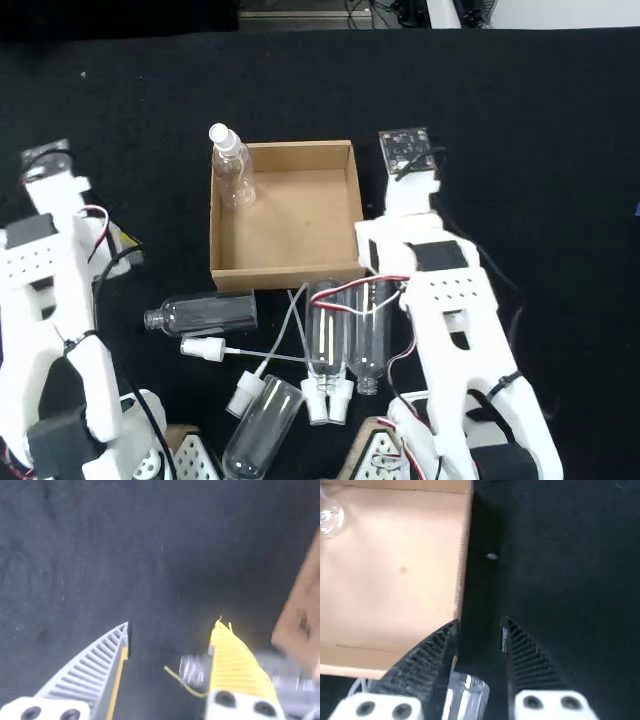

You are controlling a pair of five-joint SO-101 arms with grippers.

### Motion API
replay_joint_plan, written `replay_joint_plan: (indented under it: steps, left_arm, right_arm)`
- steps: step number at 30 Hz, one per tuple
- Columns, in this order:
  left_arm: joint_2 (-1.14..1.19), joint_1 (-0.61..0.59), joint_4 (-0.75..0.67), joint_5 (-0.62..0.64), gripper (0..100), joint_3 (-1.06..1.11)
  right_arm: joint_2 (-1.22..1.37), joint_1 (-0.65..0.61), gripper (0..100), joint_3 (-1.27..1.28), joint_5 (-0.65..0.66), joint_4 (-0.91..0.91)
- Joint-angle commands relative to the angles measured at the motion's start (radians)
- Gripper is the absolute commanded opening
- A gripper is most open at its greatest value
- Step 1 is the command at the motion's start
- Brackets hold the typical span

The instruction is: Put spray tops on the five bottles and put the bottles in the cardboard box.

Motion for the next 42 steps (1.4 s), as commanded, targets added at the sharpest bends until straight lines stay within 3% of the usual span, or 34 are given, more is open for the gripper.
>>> replay_joint_plan:
  steps: [1, 15, 19, 24, 28, 34, 42]
  left_arm:
    - [-0.028, 0.094, 0.25, -0.147, 25, -0.143]
    - [-0.029, 0.49, 0.377, -0.126, 25, -0.176]
    - [-0.028, 0.57, 0.39, 0.002, 25, -0.156]
    - [-0.028, 0.645, 0.388, 0.255, 24, -0.128]
    - [-0.029, 0.664, 0.261, 0.358, 25, -0.071]
    - [-0.029, 0.671, 0.068, 0.384, 25, 0.064]
    - [-0.028, 0.664, 0.04, 0.371, 25, 0.12]
  right_arm:
    - [-0.05, 0.028, 12.0, -0.056, 0.012, 0.066]
    - [-0.061, 0.029, 12.0, -0.062, 0.012, 0.095]
    - [-0.061, 0.029, 12.0, -0.062, 0.012, 0.089]
    - [-0.059, 0.029, 12.0, -0.062, 0.012, 0.089]
    - [-0.058, 0.029, 12.0, -0.062, 0.014, 0.089]
    - [-0.054, 0.029, 12.0, -0.061, 0.014, 0.089]
    - [-0.054, 0.029, 12.0, -0.061, 0.014, 0.089]
